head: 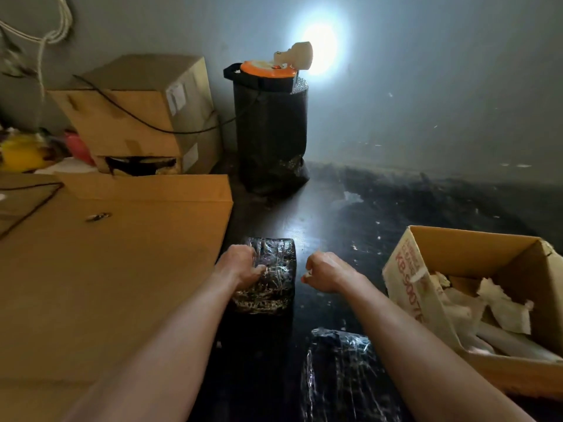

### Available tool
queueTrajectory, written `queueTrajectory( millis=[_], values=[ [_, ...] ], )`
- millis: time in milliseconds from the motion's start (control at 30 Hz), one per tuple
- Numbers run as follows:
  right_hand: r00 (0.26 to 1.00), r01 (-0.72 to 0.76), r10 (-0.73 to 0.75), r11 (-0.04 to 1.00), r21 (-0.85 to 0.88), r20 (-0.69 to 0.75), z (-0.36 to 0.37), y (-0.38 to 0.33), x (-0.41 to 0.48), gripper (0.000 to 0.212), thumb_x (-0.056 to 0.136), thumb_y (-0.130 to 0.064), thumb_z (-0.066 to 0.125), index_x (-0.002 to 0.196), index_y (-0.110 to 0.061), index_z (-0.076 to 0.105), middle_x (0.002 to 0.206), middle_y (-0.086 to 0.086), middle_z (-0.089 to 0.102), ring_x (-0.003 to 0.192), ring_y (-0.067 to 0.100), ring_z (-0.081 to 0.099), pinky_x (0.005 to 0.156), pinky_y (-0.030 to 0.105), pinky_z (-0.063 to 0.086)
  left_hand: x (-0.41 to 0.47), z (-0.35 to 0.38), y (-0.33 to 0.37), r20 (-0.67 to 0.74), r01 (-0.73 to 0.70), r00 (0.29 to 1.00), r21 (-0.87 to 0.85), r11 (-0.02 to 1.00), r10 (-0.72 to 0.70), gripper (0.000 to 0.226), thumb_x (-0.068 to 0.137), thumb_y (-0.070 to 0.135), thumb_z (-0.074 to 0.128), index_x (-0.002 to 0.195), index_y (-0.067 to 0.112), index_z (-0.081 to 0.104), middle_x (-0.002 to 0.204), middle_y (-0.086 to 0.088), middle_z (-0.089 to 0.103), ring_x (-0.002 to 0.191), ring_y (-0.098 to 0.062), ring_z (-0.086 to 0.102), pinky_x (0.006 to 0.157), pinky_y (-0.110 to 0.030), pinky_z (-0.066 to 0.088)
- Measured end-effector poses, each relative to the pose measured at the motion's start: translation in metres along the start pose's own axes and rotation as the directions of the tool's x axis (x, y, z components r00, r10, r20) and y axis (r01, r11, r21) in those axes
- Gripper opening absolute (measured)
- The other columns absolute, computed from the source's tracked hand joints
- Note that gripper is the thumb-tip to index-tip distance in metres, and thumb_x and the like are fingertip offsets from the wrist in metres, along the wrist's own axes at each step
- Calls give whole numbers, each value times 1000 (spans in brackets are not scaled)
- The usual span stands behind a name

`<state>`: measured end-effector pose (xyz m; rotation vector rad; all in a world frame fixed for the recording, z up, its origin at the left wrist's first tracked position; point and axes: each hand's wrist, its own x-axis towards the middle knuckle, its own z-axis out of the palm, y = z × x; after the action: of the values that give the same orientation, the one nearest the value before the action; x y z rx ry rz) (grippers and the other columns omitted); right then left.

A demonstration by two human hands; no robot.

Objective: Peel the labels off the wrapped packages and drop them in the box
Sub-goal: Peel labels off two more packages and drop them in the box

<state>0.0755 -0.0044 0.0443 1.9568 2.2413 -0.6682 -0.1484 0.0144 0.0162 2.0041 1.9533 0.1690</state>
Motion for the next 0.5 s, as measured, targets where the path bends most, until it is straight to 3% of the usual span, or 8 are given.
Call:
queueTrajectory(
  millis=[67,167,300,367,500],
  values=[
    [1000,-26,25,999,43,19,11,-8,10,44,92,-41,68,117,-5,66,115,15,69,102,32,66,88,39,56,6,4,-17,15,-9,1000,12,1000,9,50,86,54,72,108,9,74,106,-8,73,103,-27,67,90,-42,56],
    [998,-57,53,996,75,45,24,-15,20,55,89,-51,70,116,-4,61,116,15,67,101,31,64,80,36,52,10,12,-36,39,-25,999,-4,1000,25,53,87,54,72,115,9,69,105,-8,69,103,-28,66,89,-41,55],
    [995,-82,70,977,198,65,36,-18,29,76,79,-54,79,135,-12,50,132,12,61,117,30,59,89,36,50,7,28,-54,108,15,994,-114,993,-2,83,92,54,66,156,13,33,143,-11,51,131,-29,51,106,-36,44],
    [993,-98,76,949,300,85,43,-18,34,78,74,-52,83,137,-20,48,136,6,61,119,26,59,90,34,48,8,34,-60,148,39,989,-205,978,-9,91,93,56,63,163,16,19,156,-12,41,142,-29,42,113,-37,39],
    [991,-125,89,882,454,99,50,-16,36,83,69,-48,87,139,-32,45,137,-7,60,119,17,58,98,36,46,9,36,-70,193,38,981,-342,939,30,96,93,59,63,164,22,11,162,-11,34,147,-28,35,116,-37,34]
  ],
)
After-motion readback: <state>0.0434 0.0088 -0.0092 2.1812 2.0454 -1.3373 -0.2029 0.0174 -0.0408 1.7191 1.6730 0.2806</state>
